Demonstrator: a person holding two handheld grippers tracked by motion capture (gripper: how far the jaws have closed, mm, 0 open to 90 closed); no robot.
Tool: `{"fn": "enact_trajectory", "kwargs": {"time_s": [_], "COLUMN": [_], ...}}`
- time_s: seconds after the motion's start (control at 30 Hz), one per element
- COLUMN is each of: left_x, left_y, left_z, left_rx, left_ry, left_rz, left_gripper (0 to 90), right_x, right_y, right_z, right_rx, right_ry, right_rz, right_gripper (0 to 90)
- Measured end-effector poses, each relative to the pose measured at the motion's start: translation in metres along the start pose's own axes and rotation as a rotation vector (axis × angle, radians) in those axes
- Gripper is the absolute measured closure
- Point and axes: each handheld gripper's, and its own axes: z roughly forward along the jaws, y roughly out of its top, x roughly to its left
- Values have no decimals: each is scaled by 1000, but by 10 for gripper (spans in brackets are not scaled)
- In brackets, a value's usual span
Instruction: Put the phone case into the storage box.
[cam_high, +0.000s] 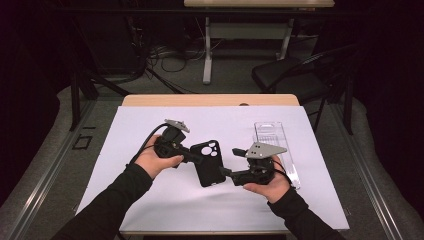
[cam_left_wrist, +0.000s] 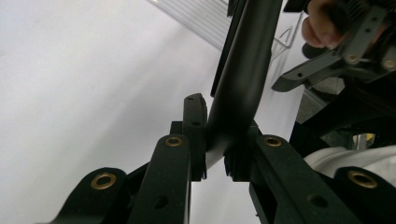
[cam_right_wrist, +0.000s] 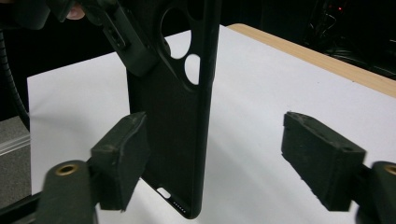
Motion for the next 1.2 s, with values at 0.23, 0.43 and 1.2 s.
{"fn": "enact_trajectory", "kwargs": {"time_s": [0.23,0.43,1.2], "left_x": [-4,-7,-12], "left_y": [1,2,8], "left_z": [1,1,6], "left_rx": [24,39,58], "left_ry": [42,59,70], "left_rz": [-8,-6,-1], "left_gripper": [815,815,815], "right_x": [4,9,16], "right_y": [5,11,43], "right_z": [3,3,2], "right_rx": [28,40,90], "right_ry": [-19,-47,-146], "right_rz": [1,-48,-125], "right_gripper": [143,172,595]}}
